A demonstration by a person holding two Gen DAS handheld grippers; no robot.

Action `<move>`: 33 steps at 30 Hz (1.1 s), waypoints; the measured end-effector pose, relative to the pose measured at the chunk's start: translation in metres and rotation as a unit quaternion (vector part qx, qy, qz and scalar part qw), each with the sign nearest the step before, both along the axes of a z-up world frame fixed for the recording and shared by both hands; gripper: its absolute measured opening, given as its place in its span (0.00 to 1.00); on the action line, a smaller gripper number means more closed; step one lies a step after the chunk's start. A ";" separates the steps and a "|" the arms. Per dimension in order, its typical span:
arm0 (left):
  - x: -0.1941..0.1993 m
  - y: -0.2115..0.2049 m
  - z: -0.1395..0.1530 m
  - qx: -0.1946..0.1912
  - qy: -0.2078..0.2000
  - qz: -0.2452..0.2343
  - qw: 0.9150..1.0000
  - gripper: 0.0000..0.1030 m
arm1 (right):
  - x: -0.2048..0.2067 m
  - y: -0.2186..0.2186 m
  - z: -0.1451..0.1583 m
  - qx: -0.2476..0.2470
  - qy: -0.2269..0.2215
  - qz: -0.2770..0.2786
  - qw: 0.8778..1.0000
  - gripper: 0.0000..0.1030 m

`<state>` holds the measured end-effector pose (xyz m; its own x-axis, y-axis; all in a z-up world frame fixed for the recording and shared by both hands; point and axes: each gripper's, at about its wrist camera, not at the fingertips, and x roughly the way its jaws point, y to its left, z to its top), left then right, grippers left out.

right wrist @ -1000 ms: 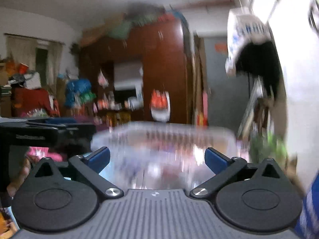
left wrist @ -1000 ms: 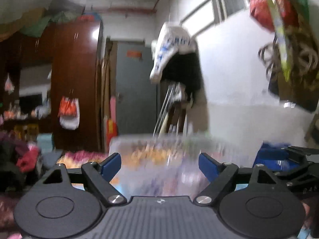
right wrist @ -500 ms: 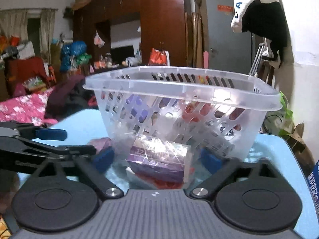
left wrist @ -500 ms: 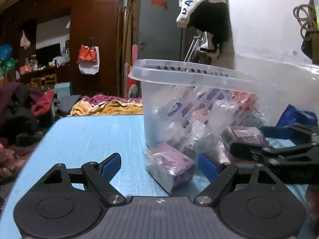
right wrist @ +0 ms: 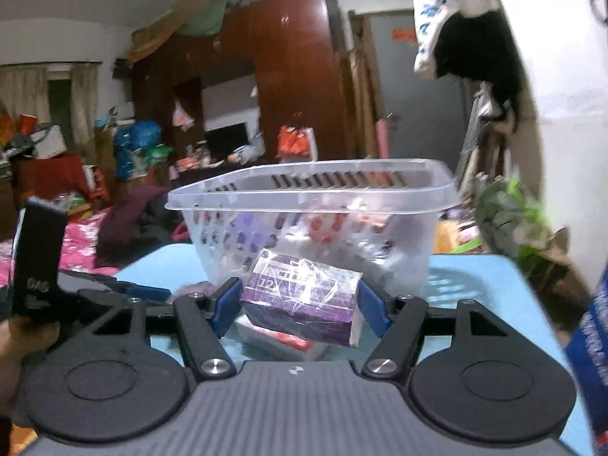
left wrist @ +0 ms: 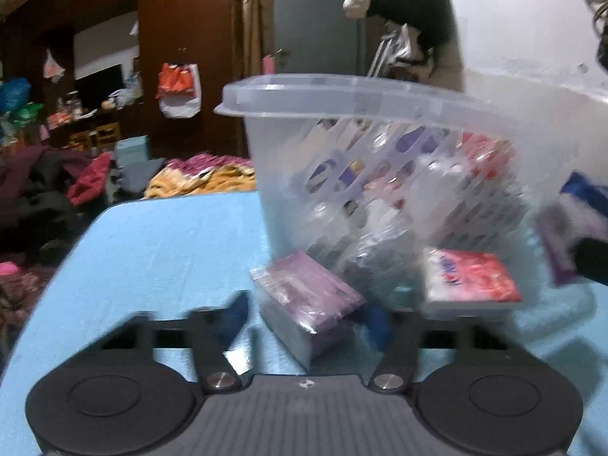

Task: Organize objects
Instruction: 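Grasp a plastic-wrapped purple box with the right tool while the left tool grasps another, then carry both wrapped boxes over the white basket and open both tools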

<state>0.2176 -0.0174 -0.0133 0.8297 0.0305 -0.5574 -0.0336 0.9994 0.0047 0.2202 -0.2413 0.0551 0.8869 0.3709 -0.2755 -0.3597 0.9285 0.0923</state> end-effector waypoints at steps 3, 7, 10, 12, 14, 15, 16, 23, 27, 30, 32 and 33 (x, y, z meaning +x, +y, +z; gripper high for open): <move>-0.008 0.004 0.002 -0.007 -0.010 0.010 1.000 0.47 | -0.013 -0.001 -0.005 0.002 -0.007 0.003 1.000 0.68; -0.034 0.005 0.010 0.003 -0.067 0.016 0.998 0.47 | -0.020 -0.009 -0.014 0.007 -0.004 0.004 1.000 0.67; -0.049 0.003 0.014 0.000 -0.089 0.009 0.996 0.47 | -0.016 -0.010 -0.020 0.009 0.008 0.002 1.000 0.67; -0.054 0.000 0.016 0.003 -0.097 0.006 0.995 0.47 | -0.014 -0.013 -0.023 0.014 0.011 0.004 1.000 0.67; -0.057 -0.001 0.018 -0.001 -0.101 0.001 0.995 0.47 | -0.016 -0.014 -0.025 0.016 0.009 0.003 1.000 0.67; -0.059 -0.002 0.019 -0.001 -0.104 -0.002 0.995 0.47 | -0.015 -0.014 -0.025 0.018 0.007 0.004 1.000 0.67; -0.061 -0.002 0.020 0.000 -0.108 -0.005 0.994 0.47 | -0.016 -0.016 -0.026 0.019 0.006 0.005 1.000 0.67; -0.081 -0.009 0.057 -0.014 -0.162 -0.032 0.986 0.47 | -0.028 -0.018 0.012 0.033 -0.070 0.021 0.997 0.67; -0.049 -0.012 0.119 -0.027 -0.194 -0.053 0.979 0.47 | -0.001 -0.001 0.076 -0.012 -0.126 0.008 0.992 0.67; -0.003 -0.015 0.137 -0.037 -0.173 -0.061 0.982 0.48 | 0.046 0.012 0.106 -0.031 -0.107 -0.001 0.994 0.67; 0.032 -0.017 0.131 -0.050 -0.133 -0.079 0.987 0.55 | 0.077 0.019 0.107 -0.042 -0.088 -0.011 0.995 0.74; 0.043 -0.019 0.125 -0.048 -0.120 -0.080 0.988 0.63 | 0.091 0.023 0.104 -0.053 -0.068 -0.012 0.996 0.84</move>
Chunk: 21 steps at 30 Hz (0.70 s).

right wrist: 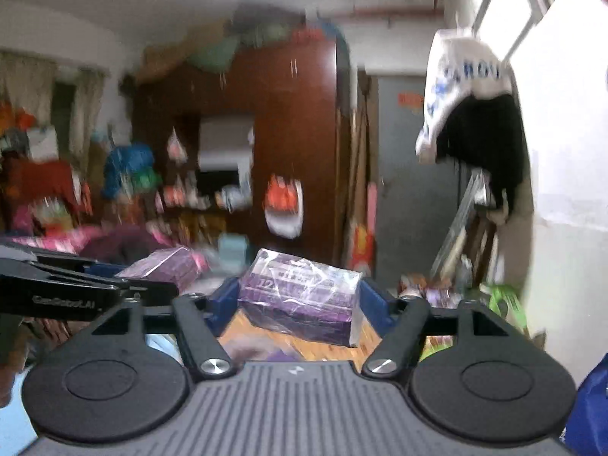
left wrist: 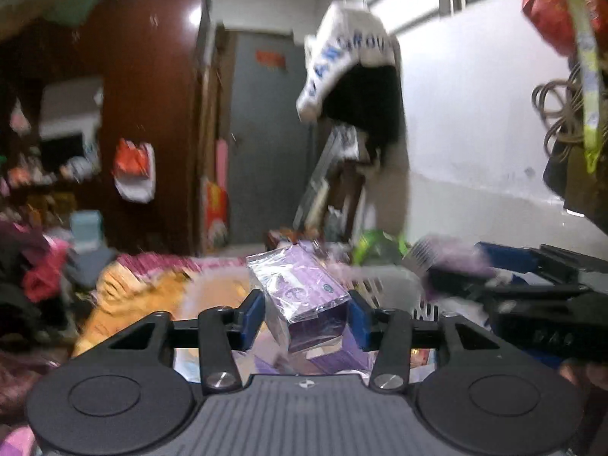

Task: Organize objects
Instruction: 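Carry both wrapped boxes over the white basket and open both tools, then grasp the red tissue pack with the right tool while the left tool grasps a clear bag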

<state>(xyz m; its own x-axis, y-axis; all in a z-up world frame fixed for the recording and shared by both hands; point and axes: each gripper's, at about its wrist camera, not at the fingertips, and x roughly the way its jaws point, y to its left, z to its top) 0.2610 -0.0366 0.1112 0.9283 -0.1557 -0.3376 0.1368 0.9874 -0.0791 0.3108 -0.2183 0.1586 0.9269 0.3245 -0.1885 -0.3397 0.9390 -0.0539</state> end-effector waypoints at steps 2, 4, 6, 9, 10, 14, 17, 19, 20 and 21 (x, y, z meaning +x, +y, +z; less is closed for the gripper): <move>0.008 -0.004 -0.011 0.023 0.008 0.027 0.999 0.70 | 0.012 0.004 -0.013 -0.016 0.018 -0.018 1.000 0.89; -0.007 -0.003 -0.019 0.030 -0.015 0.031 0.999 0.71 | -0.001 -0.001 -0.022 -0.008 0.014 -0.021 1.000 0.94; -0.030 0.001 -0.024 0.028 -0.042 0.028 0.998 0.78 | -0.026 -0.013 -0.029 0.030 -0.003 -0.014 0.999 1.00; -0.064 0.012 -0.035 0.011 -0.069 0.034 0.997 0.88 | -0.061 -0.024 -0.046 0.075 0.009 0.016 0.997 1.00; -0.069 0.014 -0.041 0.009 -0.066 0.034 0.997 0.88 | -0.066 -0.021 -0.055 0.072 0.021 0.030 0.997 1.00; -0.074 0.019 -0.062 0.028 -0.041 0.033 0.998 0.88 | -0.042 0.010 -0.099 0.009 0.141 0.039 0.989 1.00; -0.075 0.021 -0.074 0.046 -0.028 0.042 0.998 0.88 | -0.022 0.031 -0.121 -0.030 0.178 0.033 0.983 1.00; -0.072 0.025 -0.079 0.041 -0.024 0.047 0.998 0.88 | -0.008 0.039 -0.124 -0.040 0.198 0.042 0.978 1.00; -0.075 0.029 -0.080 0.035 -0.020 0.049 0.998 0.88 | -0.003 0.043 -0.126 -0.043 0.208 0.040 0.976 0.99; -0.073 0.031 -0.082 0.026 -0.014 0.049 0.998 0.88 | 0.000 0.044 -0.126 -0.045 0.210 0.037 0.976 0.98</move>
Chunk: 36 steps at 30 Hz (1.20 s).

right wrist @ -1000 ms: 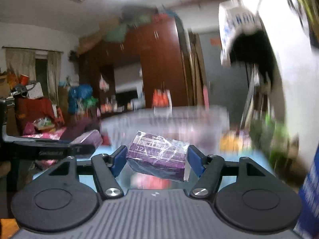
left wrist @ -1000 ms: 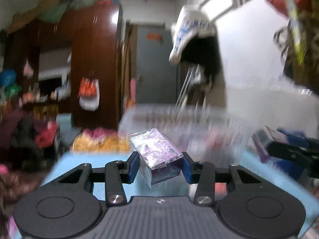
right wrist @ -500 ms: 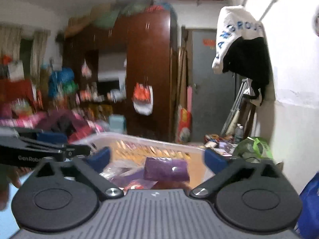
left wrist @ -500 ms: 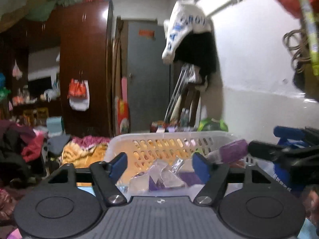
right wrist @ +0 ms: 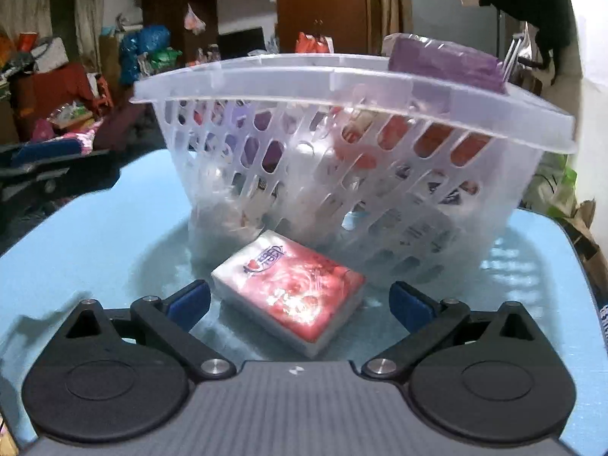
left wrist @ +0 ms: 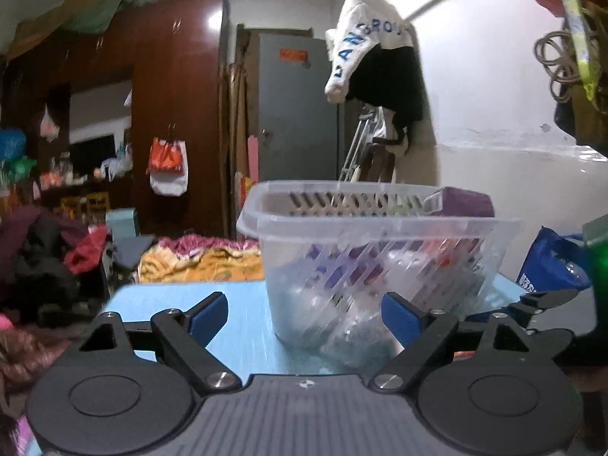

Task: Organize objects
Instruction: 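Grasp the red tissue pack with the right tool while the left tool grasps a clear bag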

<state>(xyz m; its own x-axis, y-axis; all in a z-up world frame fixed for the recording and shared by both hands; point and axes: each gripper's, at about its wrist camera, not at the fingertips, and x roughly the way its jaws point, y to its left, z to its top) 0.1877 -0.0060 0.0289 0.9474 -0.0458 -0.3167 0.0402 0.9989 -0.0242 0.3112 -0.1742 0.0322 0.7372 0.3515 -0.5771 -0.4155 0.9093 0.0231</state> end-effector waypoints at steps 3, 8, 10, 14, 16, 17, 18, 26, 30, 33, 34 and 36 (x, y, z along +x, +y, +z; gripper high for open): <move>0.005 -0.002 -0.007 -0.006 0.011 -0.003 1.000 0.88 | 0.002 0.009 -0.002 -0.021 0.008 0.009 1.000 0.86; 0.017 -0.013 -0.022 0.005 0.038 -0.008 0.999 0.88 | -0.017 -0.005 -0.001 -0.030 -0.013 0.003 0.999 0.83; 0.024 -0.022 -0.027 0.012 0.052 -0.014 0.998 0.88 | -0.029 -0.026 0.000 -0.012 -0.019 -0.001 1.000 0.83; 0.040 -0.042 -0.034 0.022 0.081 -0.022 0.996 0.88 | -0.035 -0.057 -0.001 0.020 -0.028 -0.023 0.999 0.84; 0.044 -0.052 -0.036 0.030 0.089 -0.024 0.995 0.88 | -0.039 -0.063 -0.005 0.024 -0.031 -0.030 0.999 0.84; 0.046 -0.058 -0.037 0.036 0.089 -0.023 0.995 0.88 | -0.037 -0.065 -0.007 0.028 -0.029 -0.031 0.999 0.84; 0.048 -0.064 -0.037 0.043 0.092 -0.019 0.995 0.88 | -0.035 -0.064 -0.007 0.040 -0.027 -0.031 0.998 0.84; 0.063 -0.083 -0.044 0.049 0.130 0.001 0.990 0.64 | -0.046 -0.069 -0.007 0.047 -0.042 -0.025 0.998 0.84; 0.041 -0.070 -0.039 0.012 0.096 0.001 0.995 0.62 | -0.049 -0.072 -0.008 0.055 -0.048 -0.024 0.997 0.84; 0.010 -0.054 -0.037 -0.021 0.050 -0.010 0.998 0.62 | -0.055 -0.077 -0.008 0.071 -0.064 -0.024 0.995 0.84; 0.001 -0.049 -0.037 -0.034 0.041 -0.012 0.998 0.62 | -0.057 -0.078 -0.008 0.076 -0.070 -0.024 0.994 0.84; -0.015 -0.043 -0.038 -0.052 0.029 -0.022 0.998 0.62 | -0.060 -0.079 -0.007 0.081 -0.084 -0.028 0.993 0.84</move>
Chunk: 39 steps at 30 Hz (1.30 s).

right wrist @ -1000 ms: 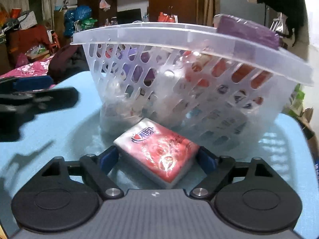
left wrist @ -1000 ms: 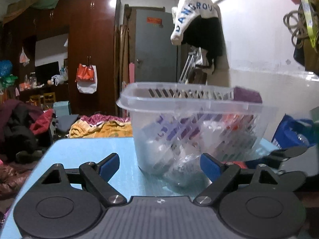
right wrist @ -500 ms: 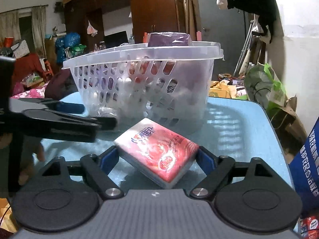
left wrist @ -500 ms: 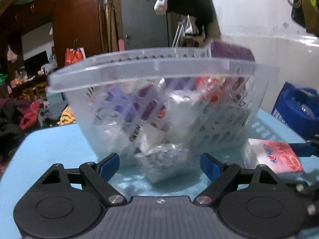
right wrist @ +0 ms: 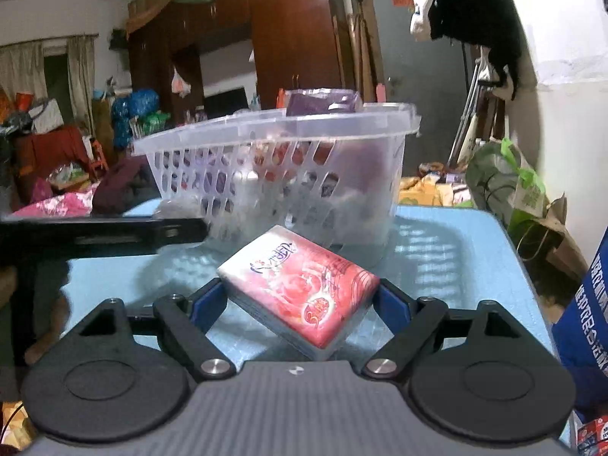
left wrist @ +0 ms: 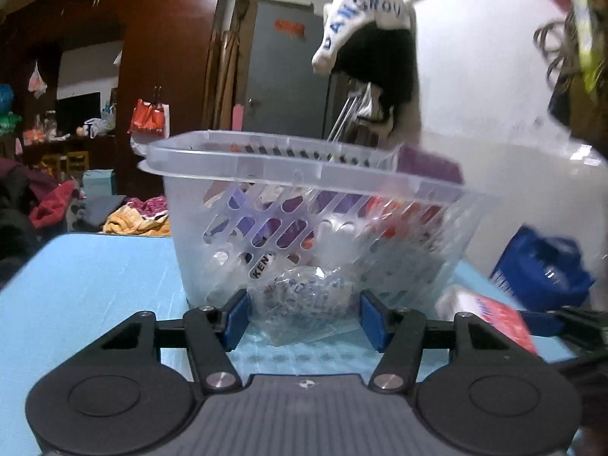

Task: Organize objects
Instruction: 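Grasp the red tissue pack with the right tool while the left tool grasps a clear bag, then carry both items over the white basket and open both tools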

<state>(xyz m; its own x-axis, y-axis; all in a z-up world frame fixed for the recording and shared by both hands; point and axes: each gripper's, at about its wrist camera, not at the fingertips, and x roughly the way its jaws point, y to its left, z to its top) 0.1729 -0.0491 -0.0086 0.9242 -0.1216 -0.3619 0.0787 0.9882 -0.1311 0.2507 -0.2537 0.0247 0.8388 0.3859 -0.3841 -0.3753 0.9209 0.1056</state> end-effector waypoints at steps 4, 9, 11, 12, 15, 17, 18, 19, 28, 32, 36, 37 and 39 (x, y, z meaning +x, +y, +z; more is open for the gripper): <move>-0.011 0.002 0.001 0.002 -0.017 -0.012 1.000 0.62 | -0.005 -0.001 0.001 0.002 -0.019 -0.004 1.000 0.84; -0.027 0.013 0.011 -0.019 -0.048 -0.030 0.998 0.62 | -0.031 -0.009 0.007 0.034 -0.090 -0.004 0.995 0.84; -0.034 0.017 0.035 -0.022 -0.080 -0.032 0.996 0.62 | -0.041 -0.011 0.025 0.073 -0.107 0.022 0.991 0.84; -0.035 0.019 0.053 -0.016 -0.096 -0.035 0.995 0.62 | -0.044 -0.008 0.038 0.076 -0.121 0.025 0.989 0.84; -0.013 0.018 0.098 0.001 -0.107 -0.037 0.994 0.62 | -0.031 0.011 0.092 0.037 -0.161 0.021 0.986 0.84; 0.013 0.021 0.123 0.003 -0.097 -0.032 0.995 0.62 | -0.002 0.027 0.126 0.007 -0.162 0.031 0.986 0.84; 0.030 0.023 0.132 0.004 -0.086 -0.025 0.996 0.62 | 0.014 0.033 0.137 -0.006 -0.156 0.031 0.987 0.84; 0.041 0.025 0.135 0.002 -0.076 -0.016 0.997 0.62 | 0.030 0.038 0.144 -0.017 -0.144 0.030 0.989 0.84; 0.111 0.044 0.104 -0.017 0.006 0.007 1.000 0.81 | 0.111 0.055 0.131 -0.068 -0.079 0.041 0.994 0.91; 0.099 0.051 0.100 -0.003 -0.005 0.024 1.000 0.95 | 0.092 0.050 0.133 -0.074 -0.095 0.030 0.992 1.00; 0.079 0.046 0.104 0.031 -0.024 0.023 0.999 0.97 | 0.064 0.032 0.140 -0.027 -0.095 0.049 0.994 1.00; 0.071 0.046 0.105 0.031 -0.028 0.014 0.999 0.97 | 0.061 0.030 0.140 -0.032 -0.093 0.047 0.994 1.00; 0.060 0.048 0.106 0.027 -0.034 0.008 0.999 0.97 | 0.047 0.024 0.138 -0.051 -0.100 0.030 0.993 1.00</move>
